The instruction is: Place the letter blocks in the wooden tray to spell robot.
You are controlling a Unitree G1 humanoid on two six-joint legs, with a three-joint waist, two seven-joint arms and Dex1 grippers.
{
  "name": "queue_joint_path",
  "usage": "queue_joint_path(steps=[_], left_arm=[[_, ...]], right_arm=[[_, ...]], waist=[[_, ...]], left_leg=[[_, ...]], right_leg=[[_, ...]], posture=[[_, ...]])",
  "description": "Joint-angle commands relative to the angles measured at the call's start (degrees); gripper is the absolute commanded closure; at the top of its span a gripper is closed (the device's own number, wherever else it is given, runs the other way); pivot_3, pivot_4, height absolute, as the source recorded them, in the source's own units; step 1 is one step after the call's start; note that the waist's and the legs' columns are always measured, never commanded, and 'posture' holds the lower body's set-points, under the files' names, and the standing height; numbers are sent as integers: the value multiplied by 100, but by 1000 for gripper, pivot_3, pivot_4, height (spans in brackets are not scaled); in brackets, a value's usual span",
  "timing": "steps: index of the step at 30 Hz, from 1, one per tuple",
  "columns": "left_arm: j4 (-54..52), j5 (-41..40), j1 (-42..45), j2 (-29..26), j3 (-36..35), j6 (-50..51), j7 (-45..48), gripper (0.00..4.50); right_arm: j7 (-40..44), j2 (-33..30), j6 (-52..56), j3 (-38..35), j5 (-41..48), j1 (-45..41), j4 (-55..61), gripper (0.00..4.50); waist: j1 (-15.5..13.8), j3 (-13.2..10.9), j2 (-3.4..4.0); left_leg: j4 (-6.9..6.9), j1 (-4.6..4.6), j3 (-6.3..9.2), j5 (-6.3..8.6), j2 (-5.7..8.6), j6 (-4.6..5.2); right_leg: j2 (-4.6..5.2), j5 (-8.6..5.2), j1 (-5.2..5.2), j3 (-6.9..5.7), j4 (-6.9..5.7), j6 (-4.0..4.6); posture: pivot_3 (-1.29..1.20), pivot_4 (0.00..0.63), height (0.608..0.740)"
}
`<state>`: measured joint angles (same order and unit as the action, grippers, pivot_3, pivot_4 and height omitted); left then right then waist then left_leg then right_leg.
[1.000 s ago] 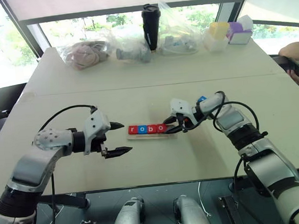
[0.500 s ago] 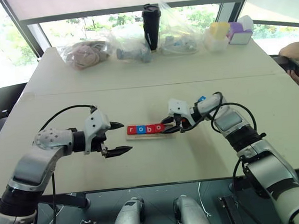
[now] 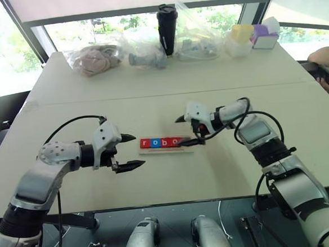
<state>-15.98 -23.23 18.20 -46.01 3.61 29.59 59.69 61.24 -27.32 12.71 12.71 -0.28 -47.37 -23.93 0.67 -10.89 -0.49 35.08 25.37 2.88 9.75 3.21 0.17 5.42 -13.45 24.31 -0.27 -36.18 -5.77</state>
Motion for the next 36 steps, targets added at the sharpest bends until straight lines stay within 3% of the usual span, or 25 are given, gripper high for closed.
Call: queue_joint_path(steps=[1,6,10,26,29,34,36], left_arm=[[-293,-252,29,-29,-267,67,32,0],[-438,-524,92,6,-388,281,-31,0],[-341,-437,127,56,-252,233,-16,0],[-175,-242,243,105,-124,118,46,0],[-182,-228,235,97,-130,117,40,0],[-220,-246,207,53,-180,127,45,0],[-233,-264,208,43,-196,136,52,0]], right_arm=[[-1258,-46,204,-827,60,-65,19,56],[-2792,25,1166,-1819,245,269,89,56],[-3483,-70,1387,-1878,-11,373,-204,56],[-2900,-148,1032,-1423,-32,9,-1749,56],[-2923,-125,870,-1467,-1,-130,-2081,864],[-2839,-134,906,-1502,83,-216,-2293,3332],[-2819,-149,945,-1504,102,-218,-2297,3322]], waist=[[-3,0,0],[-11,1,-1],[20,1,1],[52,1,1],[48,1,0],[17,2,-1],[22,2,-1]], left_leg=[[0,0,0,1,0,-2],[-4,1,1,-1,0,0],[-4,0,-4,-3,1,3],[4,-6,-21,-6,-3,8],[4,-10,-21,-6,-4,8],[9,-11,-19,-6,-4,8],[10,-11,-19,-6,-4,8]], right_leg=[[1,0,0,0,0,0],[4,-7,1,3,0,13],[3,-7,0,4,0,14],[-6,-2,-6,11,-1,6],[-7,-2,-12,11,-1,6],[-7,-2,-19,11,0,7],[-7,-2,-20,11,1,7]], posture=[[0,150,740],[0,150,740],[0,150,740],[0,150,740],[0,150,740],[0,150,740],[0,150,740]])
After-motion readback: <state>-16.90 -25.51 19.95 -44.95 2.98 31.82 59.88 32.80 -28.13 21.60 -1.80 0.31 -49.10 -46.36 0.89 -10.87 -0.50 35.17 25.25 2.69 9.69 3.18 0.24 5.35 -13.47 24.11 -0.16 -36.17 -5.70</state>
